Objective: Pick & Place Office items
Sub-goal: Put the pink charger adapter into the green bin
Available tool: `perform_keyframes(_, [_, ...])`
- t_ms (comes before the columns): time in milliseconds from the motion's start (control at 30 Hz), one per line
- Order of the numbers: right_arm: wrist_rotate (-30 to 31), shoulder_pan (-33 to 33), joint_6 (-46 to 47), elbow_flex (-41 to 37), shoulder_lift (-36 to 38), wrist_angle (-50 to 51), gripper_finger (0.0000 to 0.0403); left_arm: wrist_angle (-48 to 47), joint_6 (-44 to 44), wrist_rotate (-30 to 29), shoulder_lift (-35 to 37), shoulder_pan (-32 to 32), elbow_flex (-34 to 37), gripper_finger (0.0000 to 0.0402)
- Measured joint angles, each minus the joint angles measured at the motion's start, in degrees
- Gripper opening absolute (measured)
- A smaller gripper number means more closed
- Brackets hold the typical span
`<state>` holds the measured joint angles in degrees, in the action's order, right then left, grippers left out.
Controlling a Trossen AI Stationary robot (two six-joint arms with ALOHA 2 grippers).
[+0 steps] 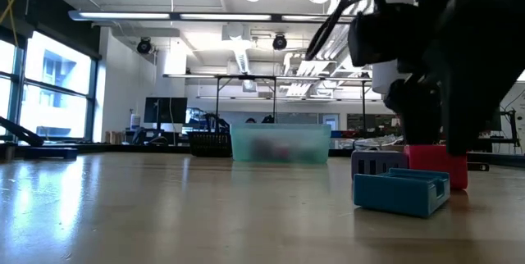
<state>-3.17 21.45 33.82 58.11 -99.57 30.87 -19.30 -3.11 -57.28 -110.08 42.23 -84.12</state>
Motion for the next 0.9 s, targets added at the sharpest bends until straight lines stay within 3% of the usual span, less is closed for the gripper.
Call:
perform_keyframes(167, [-1.68, -0.79, -2.02, 0.00, -2.41, -1.82, 0.0365, 0.04, 0.17, 0.13, 0.00, 0.03, -0.02, 0.0276])
perform_keyframes(300, [-1.81, -1.44, -2.90, 0.05, -3.02, -1.80, 0.0336, 0.01, 0.48, 0.20, 0.00, 0.03, -0.02, 0.0276])
perform_keyframes(400, [-1.64, -1.72, -3.50, 0.03, -3.07, -1.57, 0.0290, -0.01, 0.54, 0.21, 0.00, 0.03, -0.02, 0.0276])
perform_keyframes(600, [-3.99, -3.31, -4.29, -0.07, -3.11, -0.92, 0.0143, 0.02, 1.33, 0.26, 0.00, 0.05, -0.02, 0.0276])
perform_keyframes(633, [-4.82, -3.62, -4.30, -0.09, -3.11, -0.90, 0.0134, 0.02, 1.75, 0.24, 0.00, 0.05, -0.02, 0.0276])
perform_keyframes(800, [-3.49, -2.56, -5.03, -0.20, -1.55, -0.73, 0.0135, 0.02, 2.72, 0.25, 0.00, 0.05, -0.02, 0.0276])
perform_keyframes(900, [0.49, -0.98, -4.58, -0.17, 1.49, 1.11, 0.0135, 0.02, 2.75, 0.26, 0.00, 0.05, -0.02, 0.0276])
